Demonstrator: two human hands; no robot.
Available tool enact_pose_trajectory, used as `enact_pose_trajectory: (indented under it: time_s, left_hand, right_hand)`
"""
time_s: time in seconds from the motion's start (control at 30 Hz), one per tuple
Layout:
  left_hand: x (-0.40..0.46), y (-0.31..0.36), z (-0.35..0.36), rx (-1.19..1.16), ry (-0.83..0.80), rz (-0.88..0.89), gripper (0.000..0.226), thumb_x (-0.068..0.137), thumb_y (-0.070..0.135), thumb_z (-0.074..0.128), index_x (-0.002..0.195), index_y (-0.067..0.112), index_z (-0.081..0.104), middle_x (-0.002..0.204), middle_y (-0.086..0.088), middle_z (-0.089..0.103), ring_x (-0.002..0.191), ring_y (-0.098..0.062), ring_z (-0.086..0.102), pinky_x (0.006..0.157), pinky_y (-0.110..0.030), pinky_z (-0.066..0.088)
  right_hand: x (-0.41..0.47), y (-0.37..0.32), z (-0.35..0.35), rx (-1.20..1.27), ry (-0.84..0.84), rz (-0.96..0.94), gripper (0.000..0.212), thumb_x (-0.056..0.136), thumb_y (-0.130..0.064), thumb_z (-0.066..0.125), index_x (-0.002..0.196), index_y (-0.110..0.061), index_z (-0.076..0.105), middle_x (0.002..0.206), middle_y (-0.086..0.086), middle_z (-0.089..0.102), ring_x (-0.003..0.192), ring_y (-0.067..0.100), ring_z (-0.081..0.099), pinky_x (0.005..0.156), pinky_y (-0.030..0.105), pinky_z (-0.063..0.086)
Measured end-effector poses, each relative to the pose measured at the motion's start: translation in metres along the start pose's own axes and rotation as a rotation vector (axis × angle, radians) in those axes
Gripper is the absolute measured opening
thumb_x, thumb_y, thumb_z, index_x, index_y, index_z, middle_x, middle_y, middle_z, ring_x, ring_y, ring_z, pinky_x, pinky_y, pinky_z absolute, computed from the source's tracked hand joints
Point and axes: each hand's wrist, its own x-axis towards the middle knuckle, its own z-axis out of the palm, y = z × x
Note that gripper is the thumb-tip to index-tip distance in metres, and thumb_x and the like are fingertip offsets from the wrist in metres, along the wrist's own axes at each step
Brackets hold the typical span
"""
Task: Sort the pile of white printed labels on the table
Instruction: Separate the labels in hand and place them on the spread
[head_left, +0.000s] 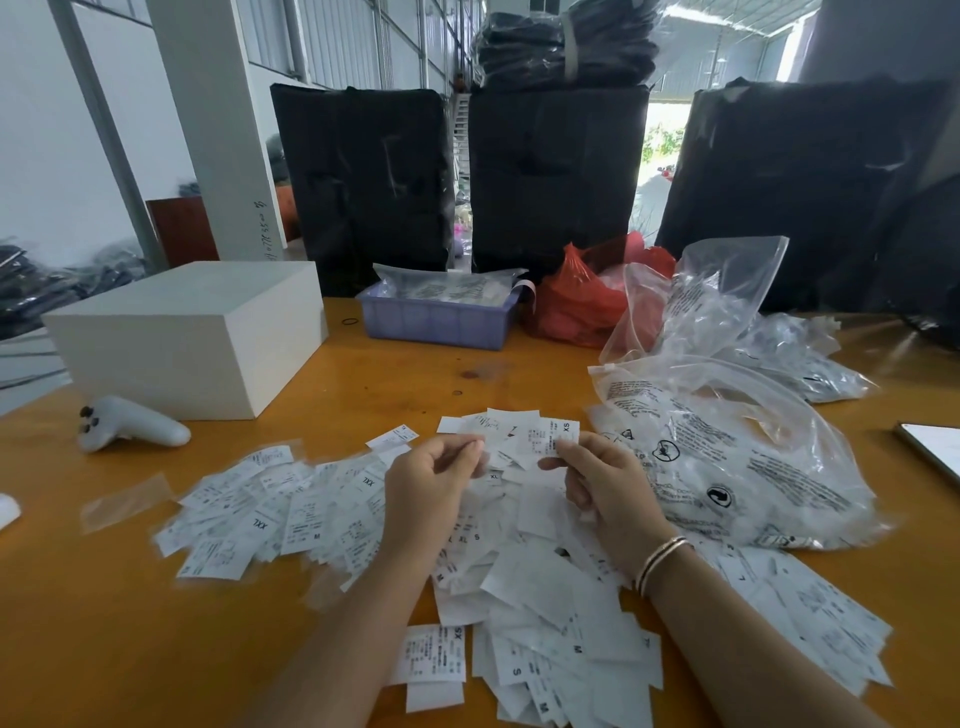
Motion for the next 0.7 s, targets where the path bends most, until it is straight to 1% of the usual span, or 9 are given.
enact_pose_trajectory:
  time_s: [0.1,0.2,0.27,0.37,0.43,0.47,0.53,0.63,0.7]
  left_hand:
    - [0.000,0.001,0.000,-0.044,-0.008,-0.036,0.006,0.087,0.022,0.067,0.092,0.021,0.071,0.077,0.010,0.074,0.076,-0.001,0.070,0.067,-0.016,0.053]
    - [-0.001,0.003,0.000,-0.111,-0.006,-0.075,0.003,0.086,0.025,0.068,0.087,0.023,0.070,0.076,0.013,0.073,0.075,0.000,0.069,0.062,-0.014,0.052]
    - [-0.001,0.006,-0.001,-0.169,0.018,-0.104,0.004,0.086,0.030,0.068,0.083,0.027,0.070,0.072,0.018,0.071,0.068,0.004,0.065,0.057,-0.011,0.050]
    - [0.000,0.007,-0.004,-0.279,0.023,-0.166,0.009,0.089,0.030,0.063,0.087,0.027,0.071,0.067,0.016,0.068,0.058,0.004,0.059,0.057,-0.013,0.051]
    - [0.000,0.008,-0.004,-0.321,-0.011,-0.188,0.013,0.094,0.022,0.057,0.095,0.025,0.070,0.068,0.011,0.068,0.059,0.000,0.060,0.057,-0.015,0.051]
    - [0.000,0.008,-0.004,-0.329,-0.035,-0.195,0.016,0.096,0.018,0.054,0.099,0.025,0.068,0.070,0.010,0.069,0.061,-0.002,0.062,0.057,-0.016,0.051]
    - [-0.001,0.010,-0.003,-0.375,-0.080,-0.221,0.023,0.096,0.009,0.050,0.107,0.025,0.063,0.078,0.008,0.072,0.068,-0.004,0.065,0.059,-0.016,0.051]
    - [0.001,0.012,-0.003,-0.575,-0.118,-0.285,0.035,0.091,-0.003,0.054,0.112,0.025,0.060,0.087,0.005,0.074,0.079,-0.007,0.070,0.063,-0.017,0.053]
    - [0.001,0.012,-0.003,-0.659,-0.122,-0.295,0.037,0.088,-0.003,0.061,0.112,0.026,0.059,0.089,-0.001,0.074,0.084,-0.015,0.072,0.066,-0.019,0.055]
  right_hand:
    - [-0.002,0.001,0.001,0.025,-0.009,-0.034,0.011,0.089,-0.015,0.061,0.081,-0.009,0.063,0.071,0.007,0.069,0.039,0.007,0.036,0.034,0.017,0.031]
    - [-0.003,0.002,0.001,0.033,0.004,-0.050,0.015,0.085,-0.018,0.066,0.072,-0.014,0.060,0.048,-0.002,0.046,0.040,0.009,0.031,0.036,0.017,0.027]
    - [-0.004,0.002,0.001,0.074,0.014,-0.057,0.019,0.085,-0.013,0.065,0.069,-0.015,0.055,0.046,-0.006,0.037,0.041,0.010,0.027,0.037,0.017,0.024]
    - [-0.004,0.001,0.004,0.079,0.034,-0.111,0.014,0.087,-0.003,0.061,0.086,-0.017,0.057,0.047,-0.009,0.041,0.043,0.008,0.028,0.038,0.017,0.027]
    - [-0.006,0.003,0.004,-0.023,0.032,-0.152,0.031,0.090,-0.001,0.055,0.109,-0.025,0.056,0.051,-0.009,0.042,0.044,0.007,0.031,0.040,0.017,0.028]
    - [-0.006,0.004,0.006,-0.104,0.026,-0.179,0.034,0.092,-0.001,0.052,0.113,-0.026,0.057,0.052,-0.009,0.042,0.043,0.006,0.031,0.040,0.018,0.028]
    - [-0.009,0.005,0.012,-0.293,0.018,-0.225,0.031,0.093,0.001,0.047,0.103,-0.020,0.068,0.058,-0.013,0.051,0.041,0.002,0.037,0.041,0.014,0.030]
    - [-0.014,0.005,0.022,-0.564,-0.032,-0.321,0.032,0.092,0.002,0.047,0.091,-0.016,0.074,0.075,-0.008,0.055,0.057,-0.005,0.049,0.055,0.012,0.036]
    - [-0.015,0.003,0.025,-0.605,-0.109,-0.373,0.019,0.093,-0.012,0.055,0.092,-0.013,0.074,0.075,-0.006,0.052,0.063,-0.002,0.048,0.061,0.014,0.037]
